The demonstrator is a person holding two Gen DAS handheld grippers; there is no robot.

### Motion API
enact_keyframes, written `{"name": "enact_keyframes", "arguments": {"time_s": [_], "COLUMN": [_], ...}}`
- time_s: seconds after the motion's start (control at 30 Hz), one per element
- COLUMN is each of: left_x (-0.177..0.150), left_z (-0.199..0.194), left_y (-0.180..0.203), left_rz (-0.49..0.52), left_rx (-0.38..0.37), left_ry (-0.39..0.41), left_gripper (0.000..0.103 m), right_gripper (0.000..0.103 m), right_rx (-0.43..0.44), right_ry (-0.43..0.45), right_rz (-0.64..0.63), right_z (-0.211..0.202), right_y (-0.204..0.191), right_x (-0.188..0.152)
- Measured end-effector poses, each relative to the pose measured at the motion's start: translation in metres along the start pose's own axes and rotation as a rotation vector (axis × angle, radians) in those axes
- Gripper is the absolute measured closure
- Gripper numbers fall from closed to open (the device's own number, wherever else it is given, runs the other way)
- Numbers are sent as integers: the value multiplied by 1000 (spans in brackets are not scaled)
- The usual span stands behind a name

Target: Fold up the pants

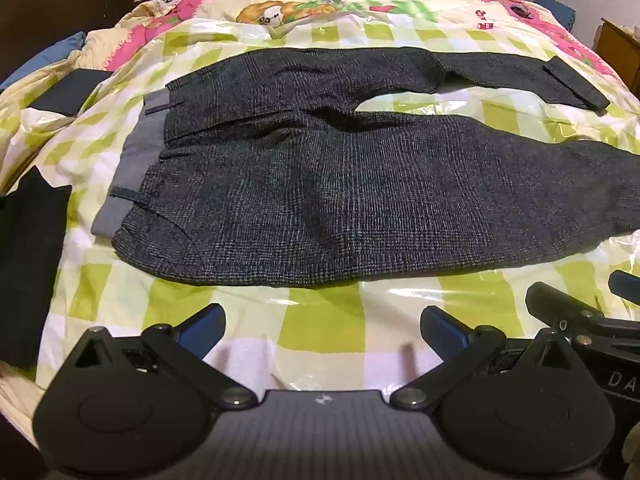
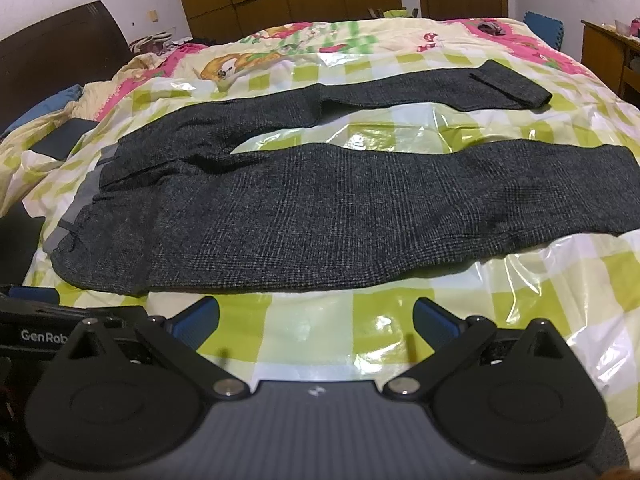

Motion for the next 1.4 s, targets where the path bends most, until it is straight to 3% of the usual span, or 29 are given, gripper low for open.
{"name": "enact_keyframes", "arguments": {"time_s": [0.63,0.8,0.97,1.07,1.17,1.27,1.4], "left_x": [8,21,66,93,122,151,196], "left_z": [-11,-16,-27,-15,11,40,85], "left_y": [9,11,-6,-35,-77,-123,-169], "left_rz": [15,-1,90,106,72,67,146], "left_rx": [1,-84,-42,-66,-106,-89,-82], "left_ry": [9,-14,81,106,102,106,94], "left_gripper": [0,0,0,0,0,0,0], "right_gripper": [1,1,1,2,9,9,10], "right_rx": [42,111,168,190,201,221,279], "right_ry": [32,76,133,134,119,106,97], "right_rz": [65,89,20,-43,-150,-302,-523], "right_z": [-8,-18,-12,14,50,93,153], "right_y": [9,10,3,-10,-36,-76,-131], "right_x": [7,24,74,111,145,177,215]}}
Point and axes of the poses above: each gripper's, at about its wrist camera, not at the fingertips, and z roughly the way its jaws point, y to its right, x to its top, the point moved 6 cm from there along z, roughly the way its jaws point, and after that the axes turned 10 degrees about -x, right-handed, at the moved point
